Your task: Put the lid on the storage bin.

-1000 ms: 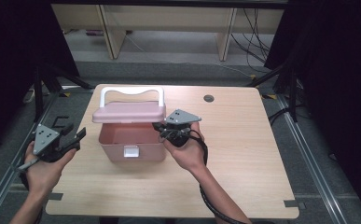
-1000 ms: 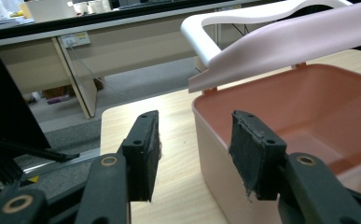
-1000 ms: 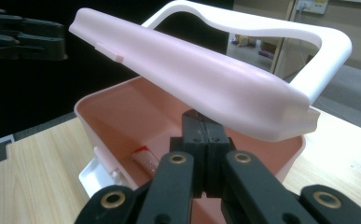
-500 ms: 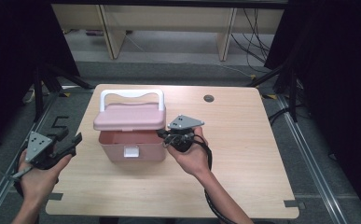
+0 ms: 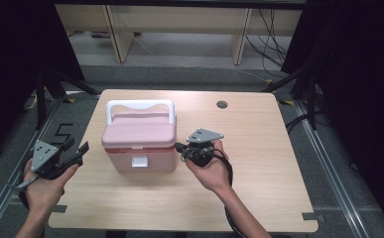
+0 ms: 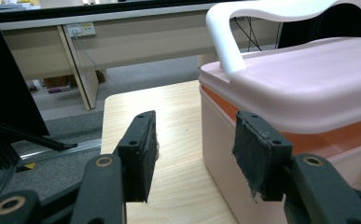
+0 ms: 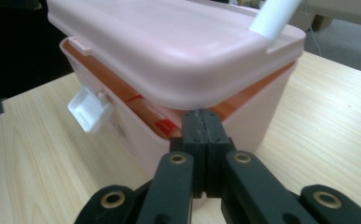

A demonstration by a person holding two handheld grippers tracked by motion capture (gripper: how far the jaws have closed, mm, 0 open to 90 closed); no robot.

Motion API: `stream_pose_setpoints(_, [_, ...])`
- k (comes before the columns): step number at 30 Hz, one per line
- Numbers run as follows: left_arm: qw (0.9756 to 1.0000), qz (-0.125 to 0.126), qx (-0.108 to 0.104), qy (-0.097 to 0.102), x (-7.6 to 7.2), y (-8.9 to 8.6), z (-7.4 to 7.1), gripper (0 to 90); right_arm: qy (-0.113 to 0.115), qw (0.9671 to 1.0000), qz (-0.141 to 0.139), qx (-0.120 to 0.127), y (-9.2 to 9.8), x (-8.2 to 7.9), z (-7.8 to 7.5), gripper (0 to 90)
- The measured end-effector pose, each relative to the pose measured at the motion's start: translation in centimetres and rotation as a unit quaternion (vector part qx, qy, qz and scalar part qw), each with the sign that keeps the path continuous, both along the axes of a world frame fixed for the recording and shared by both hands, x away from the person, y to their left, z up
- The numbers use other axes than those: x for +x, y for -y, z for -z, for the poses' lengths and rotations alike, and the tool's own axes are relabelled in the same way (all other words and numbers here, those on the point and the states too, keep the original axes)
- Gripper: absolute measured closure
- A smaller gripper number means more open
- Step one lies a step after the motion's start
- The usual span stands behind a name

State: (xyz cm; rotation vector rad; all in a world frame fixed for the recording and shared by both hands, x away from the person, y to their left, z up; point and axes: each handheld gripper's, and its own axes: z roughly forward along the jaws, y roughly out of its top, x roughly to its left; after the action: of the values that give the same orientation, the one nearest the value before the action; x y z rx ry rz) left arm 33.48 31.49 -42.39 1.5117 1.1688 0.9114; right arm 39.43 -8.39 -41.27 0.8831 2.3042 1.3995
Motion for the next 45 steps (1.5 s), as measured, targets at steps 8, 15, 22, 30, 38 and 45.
stream_pose_setpoints(8, [0.9999,-0.002,-0.009,0.010,0.0,-0.4,0.8,48.0,0.001,0.9994,0.033,-0.001,2.3,0.0,0.1,90.0])
stream_pose_setpoints(15, [0.9997,-0.009,-0.020,0.012,0.1,-0.5,2.3,46.9,-0.006,0.9978,0.066,-0.006,4.9,0.1,1.0,90.0])
stream_pose_setpoints(22, [0.9995,-0.019,-0.022,0.008,0.1,-0.8,4.4,46.5,-0.009,0.9951,0.098,-0.011,8.1,0.0,2.3,90.0])
stream_pose_setpoints(30, [0.9997,-0.024,-0.009,0.005,-0.4,-1.0,6.5,46.0,-0.026,0.9907,0.134,-0.011,11.5,-0.8,4.8,89.5])
stream_pose_setpoints(38, [0.9992,-0.031,-0.024,0.000,-0.8,-1.0,8.1,45.6,-0.048,0.9845,0.168,-0.013,14.1,-1.9,7.7,86.9])
stream_pose_setpoints(45, [0.9992,-0.032,-0.023,0.000,-1.2,-0.7,8.9,44.7,-0.032,0.9800,0.196,-0.003,14.8,-2.5,9.1,80.8])
